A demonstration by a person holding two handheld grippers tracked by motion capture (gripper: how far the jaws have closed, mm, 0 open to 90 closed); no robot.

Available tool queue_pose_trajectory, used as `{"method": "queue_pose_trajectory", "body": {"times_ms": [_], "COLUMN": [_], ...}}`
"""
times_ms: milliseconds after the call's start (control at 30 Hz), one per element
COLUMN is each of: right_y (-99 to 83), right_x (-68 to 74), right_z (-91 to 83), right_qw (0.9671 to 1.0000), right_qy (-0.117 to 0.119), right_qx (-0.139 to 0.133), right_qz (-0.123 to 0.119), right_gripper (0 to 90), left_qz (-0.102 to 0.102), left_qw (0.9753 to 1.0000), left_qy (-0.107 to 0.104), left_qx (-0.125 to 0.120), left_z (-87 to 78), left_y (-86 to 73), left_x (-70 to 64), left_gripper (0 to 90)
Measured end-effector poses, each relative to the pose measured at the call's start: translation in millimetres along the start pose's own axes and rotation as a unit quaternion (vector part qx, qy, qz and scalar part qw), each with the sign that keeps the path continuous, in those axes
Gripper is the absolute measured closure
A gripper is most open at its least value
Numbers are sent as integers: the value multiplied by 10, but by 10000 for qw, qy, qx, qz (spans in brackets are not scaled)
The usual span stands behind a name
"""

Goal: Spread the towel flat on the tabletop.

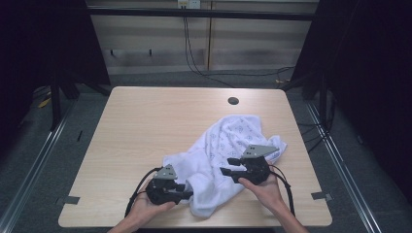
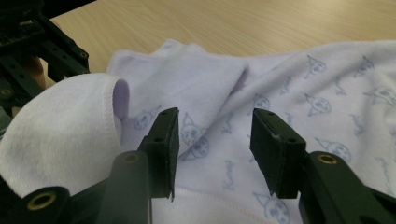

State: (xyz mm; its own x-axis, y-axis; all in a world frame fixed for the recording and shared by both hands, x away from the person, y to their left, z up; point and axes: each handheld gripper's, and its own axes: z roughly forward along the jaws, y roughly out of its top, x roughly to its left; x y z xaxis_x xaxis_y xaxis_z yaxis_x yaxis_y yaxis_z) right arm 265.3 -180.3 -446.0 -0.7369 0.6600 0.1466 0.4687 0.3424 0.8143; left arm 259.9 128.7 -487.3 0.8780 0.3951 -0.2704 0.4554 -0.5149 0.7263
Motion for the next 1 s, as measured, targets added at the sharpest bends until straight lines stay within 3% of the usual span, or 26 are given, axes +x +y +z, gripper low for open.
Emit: {"method": "queue_pose_trajectory", "body": {"times_ms": [33,67,133,200,267,300,367,433,500,600,667,800,967,1000], "right_y": [27,27,97,191,296,349,447,527,575,557,489,347,229,211], "right_x": [17,17,61,106,150,170,208,261,321,399,499,672,745,757], "right_z": [18,18,66,133,228,290,443,623,814,1076,1220,1325,1351,1357], "right_qw": [10000,10000,9999,9995,9990,9987,9976,9962,9954,9924,9877,9809,9780,9781], "right_qy": [37,37,117,216,351,417,620,763,739,1059,1355,1627,1633,1587], "right_qx": [-18,-18,-45,-105,-150,-141,-81,71,241,412,594,857,1037,1079], "right_qz": [-31,-31,-116,-187,-233,-259,-309,-419,-558,-477,-499,-626,-781,-810], "right_gripper": [537,537,544,556,567,568,586,571,547,545,544,534,539,597], "left_qz": [-132,-132,-252,-498,-802,-953,-1123,-1196,-1151,-1011,-953,-949,-1044,-1052], "left_qw": [9994,9994,9973,9929,9869,9843,9820,9815,9830,9854,9868,9867,9848,9846], "left_qy": [-91,-91,18,196,549,611,756,835,786,775,755,793,851,860], "left_qx": [-307,-307,-683,-1060,-1285,-1356,-1314,-1241,-1194,-1132,-1074,-1056,-1094,-1098], "left_z": [-188,-188,-415,-623,-752,-786,-804,-788,-767,-727,-711,-721,-749,-749], "left_y": [-24,-24,-66,-123,-184,-217,-267,-288,-286,-262,-256,-259,-275,-274], "left_x": [76,76,183,332,489,575,713,791,811,766,741,744,780,779], "left_gripper": [634,628,625,610,634,645,679,698,697,659,635,620,610,608]}}
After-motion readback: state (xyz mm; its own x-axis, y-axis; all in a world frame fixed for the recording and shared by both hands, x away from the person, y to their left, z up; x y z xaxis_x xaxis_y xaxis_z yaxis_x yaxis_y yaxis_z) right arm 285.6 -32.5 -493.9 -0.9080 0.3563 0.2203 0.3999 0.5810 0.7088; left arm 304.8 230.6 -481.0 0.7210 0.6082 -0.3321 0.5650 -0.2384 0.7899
